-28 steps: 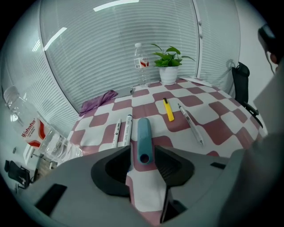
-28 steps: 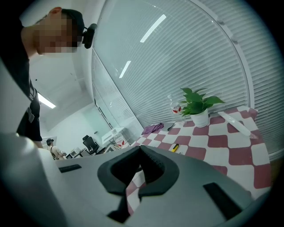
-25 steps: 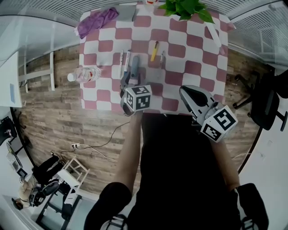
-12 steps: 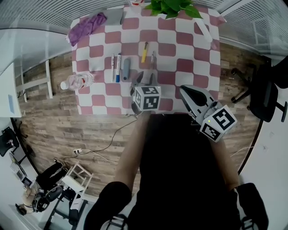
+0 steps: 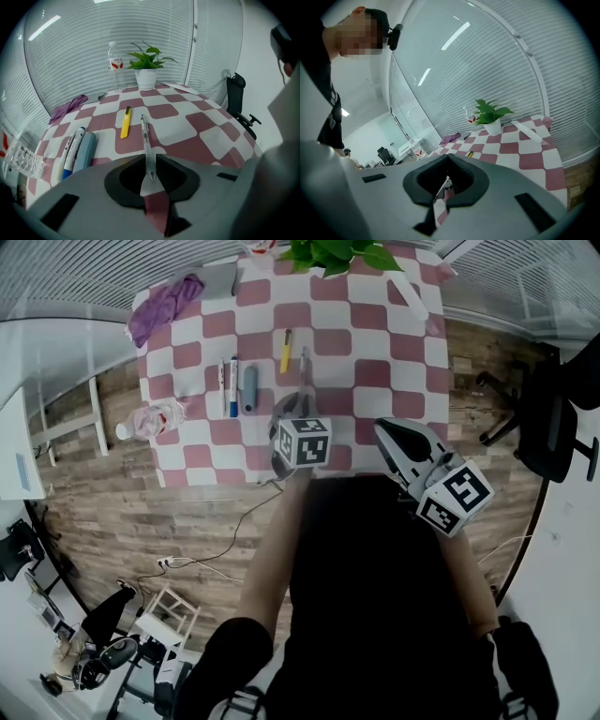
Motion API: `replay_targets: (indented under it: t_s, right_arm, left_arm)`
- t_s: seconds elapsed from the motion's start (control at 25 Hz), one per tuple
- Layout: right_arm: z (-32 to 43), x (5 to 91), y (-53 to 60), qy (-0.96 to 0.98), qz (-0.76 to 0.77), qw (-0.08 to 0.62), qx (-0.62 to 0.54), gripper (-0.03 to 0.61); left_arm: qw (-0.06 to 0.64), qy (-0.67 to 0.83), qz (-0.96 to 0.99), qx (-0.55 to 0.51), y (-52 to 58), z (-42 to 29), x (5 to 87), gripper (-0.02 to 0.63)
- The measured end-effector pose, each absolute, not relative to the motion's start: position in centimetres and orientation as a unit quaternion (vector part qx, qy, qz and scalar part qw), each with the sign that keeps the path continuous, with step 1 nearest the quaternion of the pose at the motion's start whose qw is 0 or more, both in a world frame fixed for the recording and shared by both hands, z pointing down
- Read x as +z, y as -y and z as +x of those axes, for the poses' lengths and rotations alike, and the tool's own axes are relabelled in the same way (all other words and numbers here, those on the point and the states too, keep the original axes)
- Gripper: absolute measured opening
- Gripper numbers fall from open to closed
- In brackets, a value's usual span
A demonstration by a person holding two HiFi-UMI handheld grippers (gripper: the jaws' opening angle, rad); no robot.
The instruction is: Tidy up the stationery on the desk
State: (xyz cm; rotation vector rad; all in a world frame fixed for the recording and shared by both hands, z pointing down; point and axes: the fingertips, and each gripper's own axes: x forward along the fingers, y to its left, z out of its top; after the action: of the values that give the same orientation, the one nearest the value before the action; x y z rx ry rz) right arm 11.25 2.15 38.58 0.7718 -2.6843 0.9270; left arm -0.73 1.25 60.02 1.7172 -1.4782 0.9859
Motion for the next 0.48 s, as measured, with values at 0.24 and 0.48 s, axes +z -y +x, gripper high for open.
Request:
replay_targets:
  t_s: [0.24, 0.48]
  right_arm:
    - [11.74, 38.41, -2.01, 0.907, 0.264, 0.095, 0.315, 0.021]
    - [11.25, 38.26, -1.99, 0.909, 0.257, 0.092, 0.315, 0.021]
  left_arm:
    - [0.325, 0.567, 0.653, 0.382, -1.34, -0.72, 59.95, 0.075]
    - [0.319, 0.568, 0.66, 0.375, -1.32, -0.83, 59.45, 0.071]
